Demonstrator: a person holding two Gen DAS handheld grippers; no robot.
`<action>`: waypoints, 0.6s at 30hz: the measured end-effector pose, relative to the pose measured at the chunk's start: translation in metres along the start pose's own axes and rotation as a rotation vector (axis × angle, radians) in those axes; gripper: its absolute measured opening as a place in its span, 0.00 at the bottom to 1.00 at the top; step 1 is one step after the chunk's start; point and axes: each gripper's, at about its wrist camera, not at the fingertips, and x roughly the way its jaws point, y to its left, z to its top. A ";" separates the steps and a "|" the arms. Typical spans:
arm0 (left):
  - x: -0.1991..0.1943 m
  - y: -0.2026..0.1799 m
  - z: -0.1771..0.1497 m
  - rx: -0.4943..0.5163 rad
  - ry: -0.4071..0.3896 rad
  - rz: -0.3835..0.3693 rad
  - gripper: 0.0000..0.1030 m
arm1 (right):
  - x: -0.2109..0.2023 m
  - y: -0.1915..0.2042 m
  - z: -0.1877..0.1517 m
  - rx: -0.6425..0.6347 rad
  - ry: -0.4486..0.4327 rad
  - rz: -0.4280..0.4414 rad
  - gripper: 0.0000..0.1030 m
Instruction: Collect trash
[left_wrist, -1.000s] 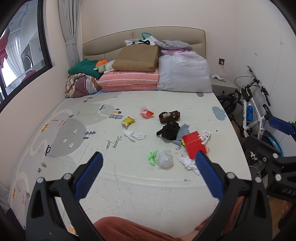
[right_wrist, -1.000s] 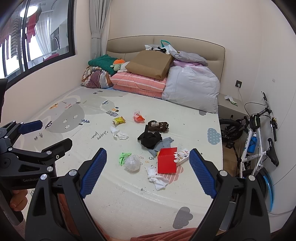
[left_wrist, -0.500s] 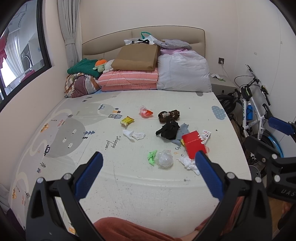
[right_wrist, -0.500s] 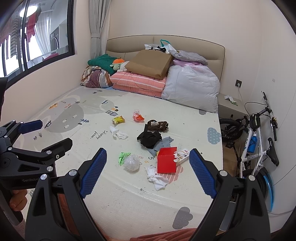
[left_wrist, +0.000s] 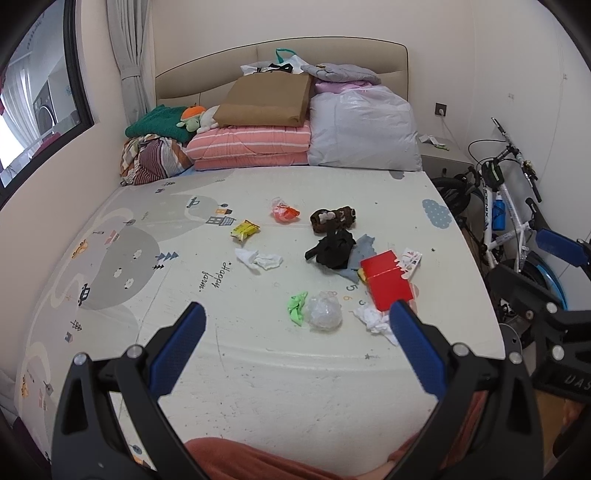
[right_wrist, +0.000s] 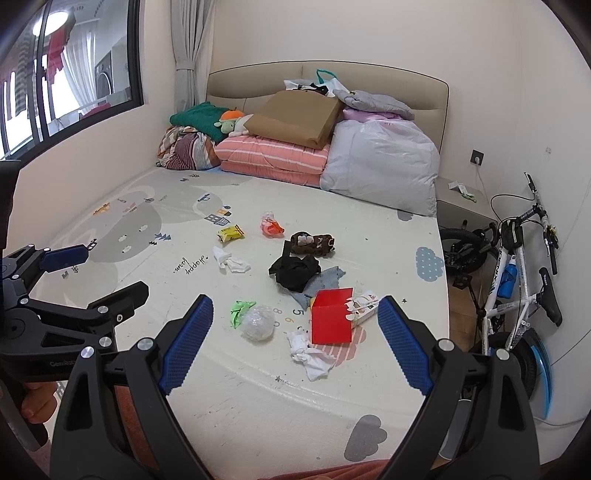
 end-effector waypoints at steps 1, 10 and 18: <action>0.004 0.000 -0.001 0.000 0.005 -0.002 0.96 | 0.003 -0.002 -0.003 0.000 0.002 -0.001 0.85; 0.047 -0.004 -0.004 -0.001 0.054 -0.022 0.96 | 0.040 -0.013 -0.015 0.005 0.030 -0.007 0.85; 0.097 -0.006 -0.009 -0.012 0.129 -0.037 0.96 | 0.089 -0.023 -0.029 0.012 0.082 -0.022 0.85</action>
